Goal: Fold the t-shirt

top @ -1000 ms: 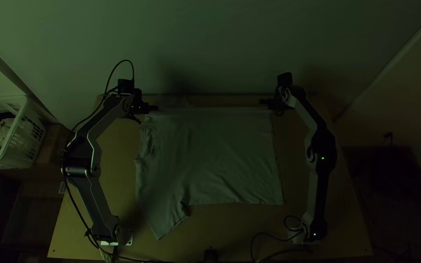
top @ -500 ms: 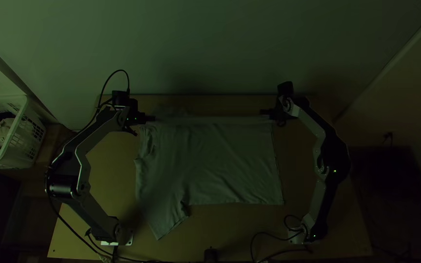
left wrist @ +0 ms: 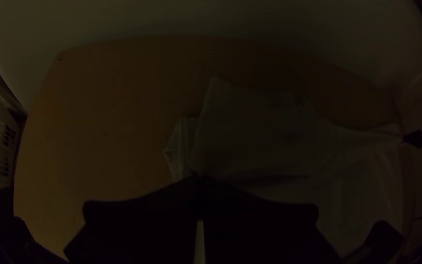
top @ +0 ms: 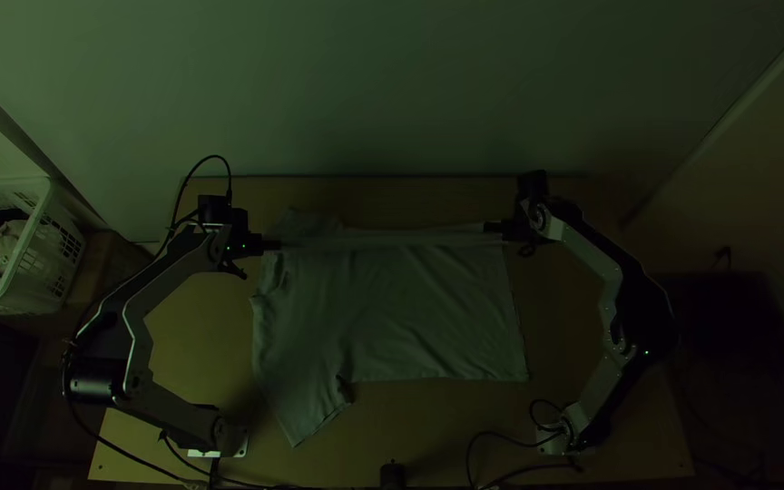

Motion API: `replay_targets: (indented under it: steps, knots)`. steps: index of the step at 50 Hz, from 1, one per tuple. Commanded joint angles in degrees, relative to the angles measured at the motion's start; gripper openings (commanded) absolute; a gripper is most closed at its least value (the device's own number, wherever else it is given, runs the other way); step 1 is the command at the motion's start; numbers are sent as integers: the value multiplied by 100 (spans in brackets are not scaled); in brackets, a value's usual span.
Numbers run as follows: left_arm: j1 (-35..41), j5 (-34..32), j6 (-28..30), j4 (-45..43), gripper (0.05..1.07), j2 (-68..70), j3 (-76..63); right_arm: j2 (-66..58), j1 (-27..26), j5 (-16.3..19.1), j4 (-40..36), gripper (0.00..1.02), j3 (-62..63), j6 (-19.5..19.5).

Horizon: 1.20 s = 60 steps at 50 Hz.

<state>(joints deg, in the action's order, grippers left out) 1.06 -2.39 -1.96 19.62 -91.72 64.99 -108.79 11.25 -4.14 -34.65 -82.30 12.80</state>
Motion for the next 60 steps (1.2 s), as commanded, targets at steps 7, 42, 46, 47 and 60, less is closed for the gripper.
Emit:
replay_targets:
  steps: [7,42,46,47,60]
  knots:
    - [70,28,-121,-134,8,559,-663,605,36,-175,143,2,707,-120]
    - [175,28,-235,-468,8,787,-1560,1282,299,-245,539,2,2078,-67]
    - [184,37,-200,-538,9,787,-1674,1317,317,-271,539,3,2166,-67]
    - [184,37,-191,-573,12,787,-1700,1334,326,-280,539,4,2183,-67]
    - [158,28,-138,-107,103,1069,-1577,1967,247,-307,-59,99,2429,-14]
